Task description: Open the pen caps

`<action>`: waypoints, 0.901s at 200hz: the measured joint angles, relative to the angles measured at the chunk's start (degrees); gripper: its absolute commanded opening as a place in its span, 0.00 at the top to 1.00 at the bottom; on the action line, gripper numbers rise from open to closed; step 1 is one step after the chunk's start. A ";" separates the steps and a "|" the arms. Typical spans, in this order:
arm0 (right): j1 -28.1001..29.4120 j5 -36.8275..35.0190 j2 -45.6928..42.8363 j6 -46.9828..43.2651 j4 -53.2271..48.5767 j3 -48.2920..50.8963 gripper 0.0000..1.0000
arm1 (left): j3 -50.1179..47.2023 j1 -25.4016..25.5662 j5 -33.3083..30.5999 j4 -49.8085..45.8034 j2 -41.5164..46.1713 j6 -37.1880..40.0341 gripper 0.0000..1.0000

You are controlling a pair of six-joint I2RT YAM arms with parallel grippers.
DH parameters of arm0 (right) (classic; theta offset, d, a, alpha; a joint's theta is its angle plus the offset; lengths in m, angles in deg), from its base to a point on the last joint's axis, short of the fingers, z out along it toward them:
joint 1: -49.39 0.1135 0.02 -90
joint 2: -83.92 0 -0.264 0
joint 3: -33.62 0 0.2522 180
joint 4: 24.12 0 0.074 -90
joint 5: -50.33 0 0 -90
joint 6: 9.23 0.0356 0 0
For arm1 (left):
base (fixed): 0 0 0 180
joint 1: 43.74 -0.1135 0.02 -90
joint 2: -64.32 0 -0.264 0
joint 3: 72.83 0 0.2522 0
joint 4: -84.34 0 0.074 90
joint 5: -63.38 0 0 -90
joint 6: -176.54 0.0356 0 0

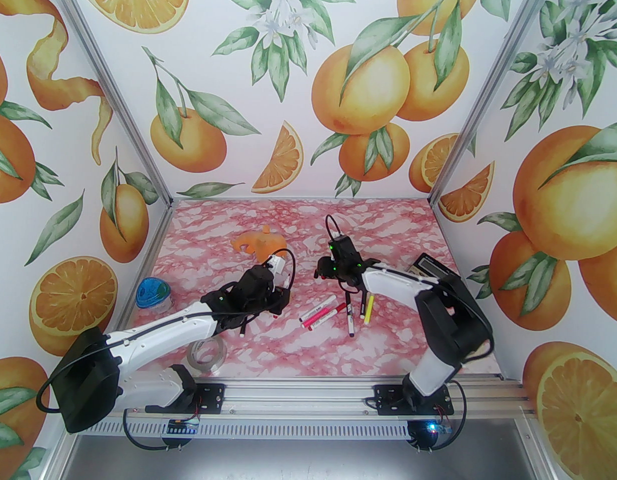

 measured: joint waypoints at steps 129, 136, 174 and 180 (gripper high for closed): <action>7.13 8.72 -29.59 0.24 1.57 16.90 0.13 | 3.67 -1.16 -9.49 -15.58 -10.62 -4.55 0.92; 7.13 9.16 -30.42 0.26 1.57 17.22 0.10 | 4.00 -1.29 -9.75 -16.04 -11.26 -4.98 0.92; 7.43 10.78 -32.54 0.50 1.38 17.99 0.08 | 4.74 -1.53 -10.73 -16.96 -13.73 -7.67 0.89; 7.45 10.82 -32.54 0.50 1.25 17.99 0.08 | 4.76 -1.53 -10.84 -17.09 -14.12 -8.04 0.89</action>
